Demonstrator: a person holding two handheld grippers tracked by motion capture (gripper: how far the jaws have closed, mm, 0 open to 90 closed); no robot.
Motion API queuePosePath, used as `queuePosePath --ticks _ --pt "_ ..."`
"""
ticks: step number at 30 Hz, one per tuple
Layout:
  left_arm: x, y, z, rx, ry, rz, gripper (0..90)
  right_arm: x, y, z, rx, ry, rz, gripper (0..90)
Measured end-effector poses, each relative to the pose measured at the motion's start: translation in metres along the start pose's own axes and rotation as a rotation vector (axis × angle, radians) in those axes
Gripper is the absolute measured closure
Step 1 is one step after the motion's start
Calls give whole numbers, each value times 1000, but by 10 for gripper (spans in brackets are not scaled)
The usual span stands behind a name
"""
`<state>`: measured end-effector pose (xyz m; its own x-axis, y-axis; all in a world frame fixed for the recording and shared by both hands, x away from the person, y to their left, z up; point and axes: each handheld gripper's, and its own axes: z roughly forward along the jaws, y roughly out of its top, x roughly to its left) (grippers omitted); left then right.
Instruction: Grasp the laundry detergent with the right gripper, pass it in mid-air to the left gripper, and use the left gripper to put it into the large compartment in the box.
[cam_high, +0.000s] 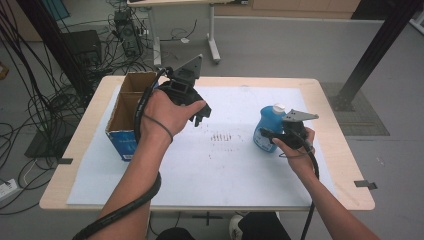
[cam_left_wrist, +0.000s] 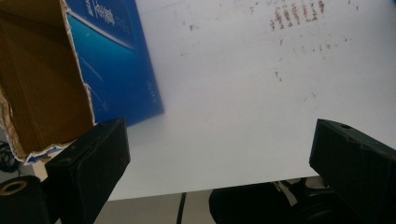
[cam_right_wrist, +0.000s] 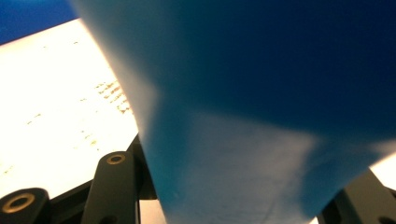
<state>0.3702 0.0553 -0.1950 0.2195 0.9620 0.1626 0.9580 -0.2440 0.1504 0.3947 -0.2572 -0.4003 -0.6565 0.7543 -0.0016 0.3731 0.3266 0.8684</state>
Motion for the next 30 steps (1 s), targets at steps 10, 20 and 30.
queuePosePath --ticks 10,20,30 --pt "1 8 -3 -7 -14 35 52 -5 10 -2 45 38 -10 447" --pt "-3 20 -12 -27 -33 124 48 -8 50 -7 58 130 -62 445" --pt "-9 32 -32 -76 -33 282 51 -3 89 -10 105 235 -127 444"
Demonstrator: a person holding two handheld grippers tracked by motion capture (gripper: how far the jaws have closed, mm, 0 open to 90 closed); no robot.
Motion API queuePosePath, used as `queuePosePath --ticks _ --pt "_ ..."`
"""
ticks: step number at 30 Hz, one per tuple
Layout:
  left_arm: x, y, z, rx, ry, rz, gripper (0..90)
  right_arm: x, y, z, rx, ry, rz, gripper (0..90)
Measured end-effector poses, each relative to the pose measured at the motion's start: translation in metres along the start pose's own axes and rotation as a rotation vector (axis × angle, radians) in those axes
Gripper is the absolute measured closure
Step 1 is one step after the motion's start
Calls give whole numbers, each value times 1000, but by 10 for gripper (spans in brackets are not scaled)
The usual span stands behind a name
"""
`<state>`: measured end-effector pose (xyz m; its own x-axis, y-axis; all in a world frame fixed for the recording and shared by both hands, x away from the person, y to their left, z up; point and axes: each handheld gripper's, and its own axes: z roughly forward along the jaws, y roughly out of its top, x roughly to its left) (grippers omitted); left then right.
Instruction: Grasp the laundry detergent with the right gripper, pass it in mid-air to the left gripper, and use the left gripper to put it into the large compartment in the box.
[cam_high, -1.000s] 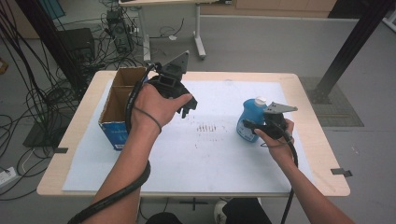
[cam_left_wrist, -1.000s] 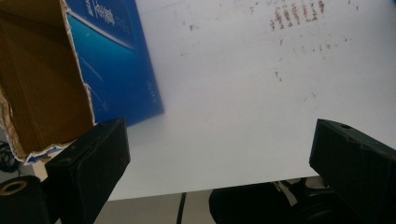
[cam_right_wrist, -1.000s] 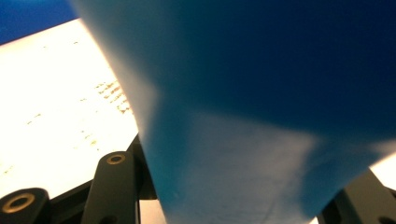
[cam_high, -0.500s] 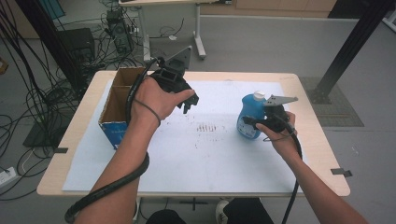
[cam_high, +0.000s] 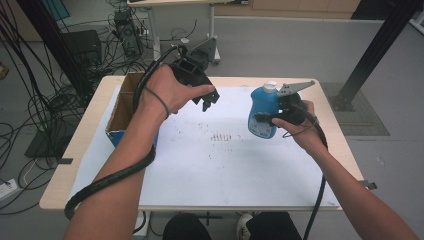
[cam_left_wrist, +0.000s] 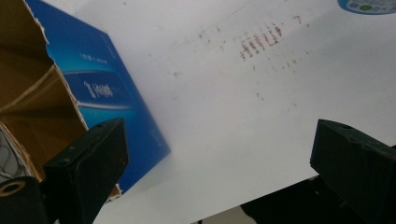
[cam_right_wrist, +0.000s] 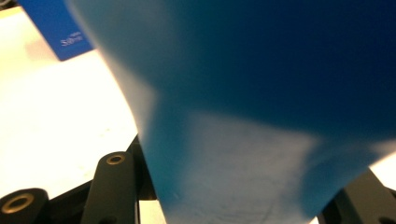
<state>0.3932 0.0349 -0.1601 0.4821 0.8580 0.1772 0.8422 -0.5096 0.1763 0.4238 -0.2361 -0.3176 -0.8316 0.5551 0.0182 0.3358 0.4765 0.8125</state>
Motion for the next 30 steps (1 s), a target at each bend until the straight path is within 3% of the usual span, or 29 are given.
queuePosePath --ticks 4,8,15,21,30 --pt "-1 1 -9 -13 0 65 55 4 15 1 5 45 -32 444" --pt "-1 -1 -15 -31 -11 88 54 8 27 3 -2 96 -49 443" --pt "-2 -3 -24 -26 -10 195 52 22 48 15 12 180 -109 442" --pt "2 -6 -37 -64 -3 282 52 35 60 28 -10 269 -134 442" --pt "10 -15 -45 -46 -33 409 52 54 81 48 -18 348 -180 442"
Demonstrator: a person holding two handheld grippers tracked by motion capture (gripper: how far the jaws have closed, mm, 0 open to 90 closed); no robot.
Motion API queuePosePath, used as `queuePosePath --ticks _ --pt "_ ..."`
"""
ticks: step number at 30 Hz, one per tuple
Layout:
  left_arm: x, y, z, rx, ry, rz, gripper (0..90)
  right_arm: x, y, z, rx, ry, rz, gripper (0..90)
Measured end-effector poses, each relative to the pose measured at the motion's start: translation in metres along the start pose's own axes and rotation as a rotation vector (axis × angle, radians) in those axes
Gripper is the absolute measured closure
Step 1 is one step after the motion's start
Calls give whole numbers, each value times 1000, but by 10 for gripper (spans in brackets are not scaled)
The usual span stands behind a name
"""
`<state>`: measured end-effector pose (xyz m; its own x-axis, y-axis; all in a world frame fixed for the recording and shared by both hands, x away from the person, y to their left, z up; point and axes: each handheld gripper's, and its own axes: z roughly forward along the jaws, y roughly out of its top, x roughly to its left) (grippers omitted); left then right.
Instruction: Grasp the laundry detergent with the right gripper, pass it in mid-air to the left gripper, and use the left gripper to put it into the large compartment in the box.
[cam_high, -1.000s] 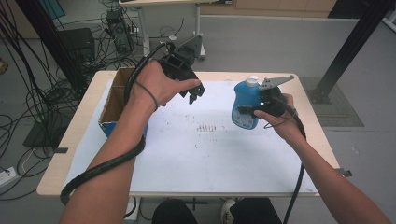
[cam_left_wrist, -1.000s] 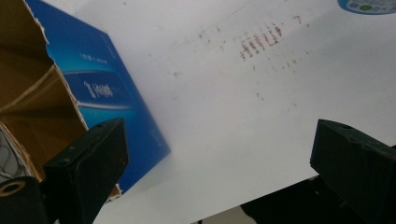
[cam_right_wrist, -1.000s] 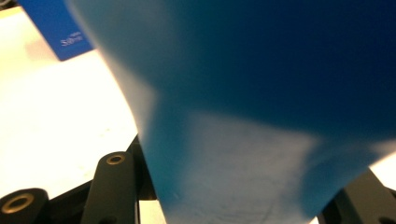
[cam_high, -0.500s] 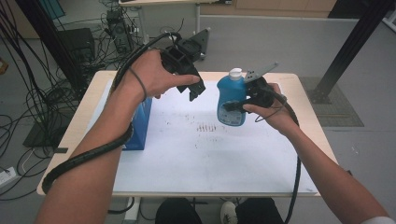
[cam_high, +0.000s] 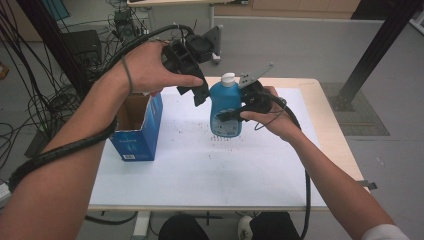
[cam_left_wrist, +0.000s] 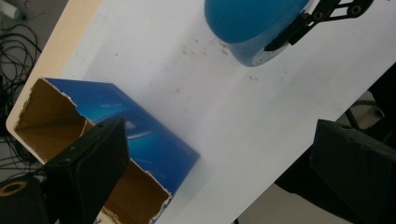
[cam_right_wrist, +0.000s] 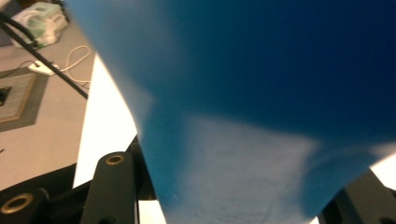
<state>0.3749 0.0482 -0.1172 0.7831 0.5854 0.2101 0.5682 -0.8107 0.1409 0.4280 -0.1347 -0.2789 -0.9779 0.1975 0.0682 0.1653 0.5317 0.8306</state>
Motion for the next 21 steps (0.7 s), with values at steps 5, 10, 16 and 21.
queuePosePath --ticks 5,10,16,21 --pt "3 -3 -2 -1 -17 38 55 7 11 13 2 52 -28 441" --pt "4 -3 -6 -30 -28 90 59 12 18 25 4 94 -55 441" --pt "2 -2 -8 -31 -27 138 60 18 22 36 9 122 -93 441" --pt "-1 0 -10 -32 -24 155 52 25 24 43 1 146 -114 440"
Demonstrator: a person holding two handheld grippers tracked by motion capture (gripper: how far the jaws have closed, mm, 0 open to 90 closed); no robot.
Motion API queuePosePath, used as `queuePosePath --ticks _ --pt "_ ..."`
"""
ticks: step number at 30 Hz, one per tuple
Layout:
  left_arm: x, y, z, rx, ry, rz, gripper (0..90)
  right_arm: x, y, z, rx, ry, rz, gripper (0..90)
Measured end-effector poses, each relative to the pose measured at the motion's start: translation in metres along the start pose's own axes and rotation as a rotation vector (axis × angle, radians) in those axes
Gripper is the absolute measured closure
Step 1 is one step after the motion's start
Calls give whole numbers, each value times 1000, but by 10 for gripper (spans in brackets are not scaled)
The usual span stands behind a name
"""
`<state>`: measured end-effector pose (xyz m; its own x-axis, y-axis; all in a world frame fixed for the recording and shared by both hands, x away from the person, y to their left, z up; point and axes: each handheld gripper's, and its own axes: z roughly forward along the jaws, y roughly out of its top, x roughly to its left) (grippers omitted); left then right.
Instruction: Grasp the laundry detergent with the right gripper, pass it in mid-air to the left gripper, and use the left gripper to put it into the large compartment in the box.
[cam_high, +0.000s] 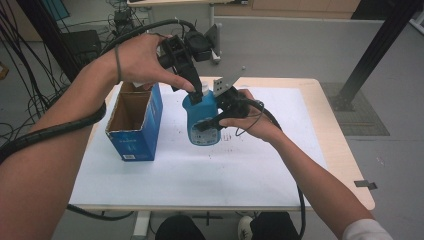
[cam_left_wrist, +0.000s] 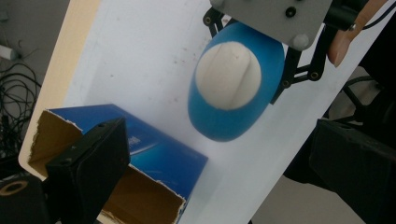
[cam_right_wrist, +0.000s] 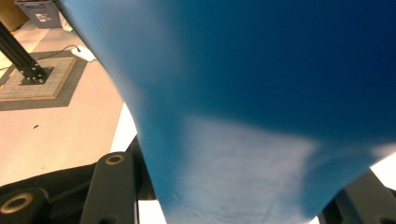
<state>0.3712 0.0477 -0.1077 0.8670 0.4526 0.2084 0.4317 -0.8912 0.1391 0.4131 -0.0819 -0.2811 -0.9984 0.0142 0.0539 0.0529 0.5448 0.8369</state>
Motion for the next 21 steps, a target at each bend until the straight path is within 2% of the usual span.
queuePosePath --ticks 7,13,21 --pt "-5 1 -1 4 -6 11 43 8 4 4 -13 20 -24 440" --pt "-8 2 -1 25 -11 37 43 14 7 5 -11 28 -40 439" --pt "-7 2 8 48 -80 49 43 22 9 7 -15 54 -59 439"
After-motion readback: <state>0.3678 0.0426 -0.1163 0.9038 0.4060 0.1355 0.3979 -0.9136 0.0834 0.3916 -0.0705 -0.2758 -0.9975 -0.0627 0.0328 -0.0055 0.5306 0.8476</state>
